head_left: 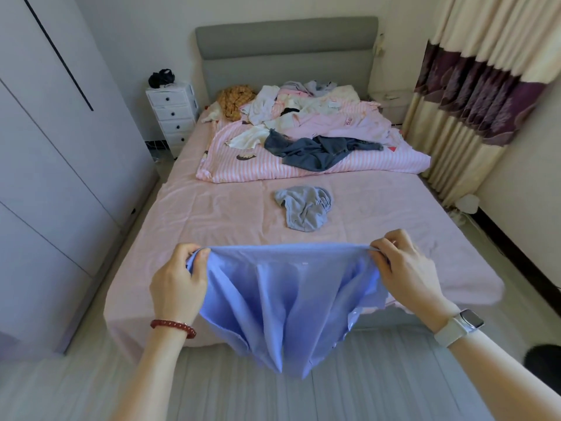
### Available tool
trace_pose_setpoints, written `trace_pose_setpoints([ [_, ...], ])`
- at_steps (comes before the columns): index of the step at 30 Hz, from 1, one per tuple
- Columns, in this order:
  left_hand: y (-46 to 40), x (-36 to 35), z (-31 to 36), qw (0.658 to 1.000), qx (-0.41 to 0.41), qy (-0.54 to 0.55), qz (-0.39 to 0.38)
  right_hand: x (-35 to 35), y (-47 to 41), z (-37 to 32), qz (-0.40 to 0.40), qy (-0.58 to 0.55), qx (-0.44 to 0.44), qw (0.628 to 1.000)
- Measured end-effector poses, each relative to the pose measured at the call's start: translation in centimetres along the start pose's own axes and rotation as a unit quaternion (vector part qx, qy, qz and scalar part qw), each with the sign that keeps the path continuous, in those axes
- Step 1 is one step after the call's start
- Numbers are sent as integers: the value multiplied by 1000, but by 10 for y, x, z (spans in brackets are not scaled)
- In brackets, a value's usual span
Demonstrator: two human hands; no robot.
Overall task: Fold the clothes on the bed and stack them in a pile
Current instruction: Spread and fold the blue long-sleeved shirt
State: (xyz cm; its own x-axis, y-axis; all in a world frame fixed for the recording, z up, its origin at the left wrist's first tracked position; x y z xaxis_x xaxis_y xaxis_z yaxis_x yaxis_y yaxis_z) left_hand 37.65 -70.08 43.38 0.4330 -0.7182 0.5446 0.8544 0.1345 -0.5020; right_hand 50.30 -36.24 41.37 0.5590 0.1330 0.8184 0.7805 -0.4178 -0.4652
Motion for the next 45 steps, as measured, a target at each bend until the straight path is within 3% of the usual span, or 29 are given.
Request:
trace_pose_setpoints([
  [4, -17, -8, -11, 985, 79, 154, 1, 13, -9, -29, 104, 34, 50, 993],
  [7, -42, -19, -9, 961, 135, 243, 13, -2, -40, -29, 49, -64, -84, 993],
  [9, -66, -28, 2, 952, 140, 273, 20, -19, -68, -31, 26, -225, -173, 959],
  [12, -110, -49, 20, 948, 119, 292, 39, -43, -122, -45, 32, -434, -257, 863],
  [14, -142, -73, 27, 950, 114, 287, 50, -64, -163, -54, 28, -489, -262, 831],
  [20, -248, -204, 14, 951, 156, 267, 27, -181, -309, -64, -14, -550, -250, 797],
  [25, -324, -374, -53, 957, 213, 192, -43, -338, -407, -53, -81, -509, -245, 821],
  [28, -339, -480, -103, 964, 186, 117, -150, -445, -431, -45, -179, -473, -241, 828],
  [31, -306, -558, -165, 947, 197, 67, -243, -541, -413, -23, -268, -430, -238, 828],
  [36, -179, -575, -232, 956, 163, -12, -245, -605, -315, 29, -238, -354, -226, 876],
  [41, -56, -542, -224, 965, 63, -111, -229, -574, -191, 60, -195, -262, -154, 933],
  [45, 32, -516, -207, 941, 2, -136, -309, -537, -85, 103, -209, -150, -267, 929],
])
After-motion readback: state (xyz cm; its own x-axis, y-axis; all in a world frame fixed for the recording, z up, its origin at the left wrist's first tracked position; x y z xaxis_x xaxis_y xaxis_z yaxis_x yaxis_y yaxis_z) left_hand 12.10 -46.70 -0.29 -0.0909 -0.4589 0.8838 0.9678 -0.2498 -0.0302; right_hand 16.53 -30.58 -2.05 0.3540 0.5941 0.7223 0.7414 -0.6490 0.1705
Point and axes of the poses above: each hand's wrist, its own y-axis away from the middle knuckle, its own x-axis out of the back of the hand, z = x × y, the point moved 8 cm from there along -y, towards the middle knuckle, and after that the axes turned 8 degrees about z, right-handed, at the moved point
